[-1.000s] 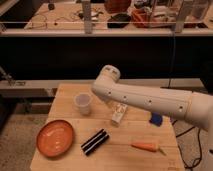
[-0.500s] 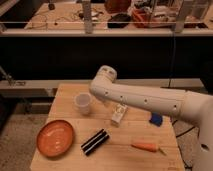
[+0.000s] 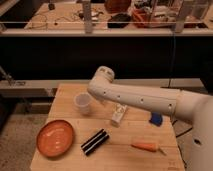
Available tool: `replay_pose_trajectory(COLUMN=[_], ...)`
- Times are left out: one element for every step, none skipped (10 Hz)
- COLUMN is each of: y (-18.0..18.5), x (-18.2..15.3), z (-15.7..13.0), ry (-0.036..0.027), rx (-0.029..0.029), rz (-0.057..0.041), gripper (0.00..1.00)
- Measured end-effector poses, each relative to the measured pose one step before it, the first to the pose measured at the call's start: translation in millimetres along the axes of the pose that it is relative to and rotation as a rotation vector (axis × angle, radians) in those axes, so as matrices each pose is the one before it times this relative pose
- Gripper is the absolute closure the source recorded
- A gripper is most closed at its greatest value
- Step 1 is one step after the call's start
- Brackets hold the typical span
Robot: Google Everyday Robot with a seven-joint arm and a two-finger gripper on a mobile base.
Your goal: Pick up the ceramic cup
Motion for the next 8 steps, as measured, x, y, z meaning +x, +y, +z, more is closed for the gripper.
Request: replay_pose_trajectory(y=[-6.97, -4.71, -0.19, -1.64, -2.61, -2.20, -1.49, -4.04], x=[-6.58, -3.42, -0.37, -1.03, -2.97, -2.06, -1.52, -3.88], z=[4.29, 4.32, 2.50, 1.96, 3.73, 3.20, 2.54, 4.96], ry=[-0.00653, -0.00511, -0.00202, -0.00256, -0.00554, -0.00371, -0.00293, -0.00586], rx=[0.00478, 0.00507, -0.00043, 0.00268, 0.00185, 0.00116, 0.00088, 0.00271], rz=[-0.01695, -0.01688, -0.00607, -0.00893, -0.01462, -0.01169, -0.00768, -0.01702], gripper=[0.20, 0.20, 0.20, 0.20, 0.20, 0.20, 0.20, 0.20])
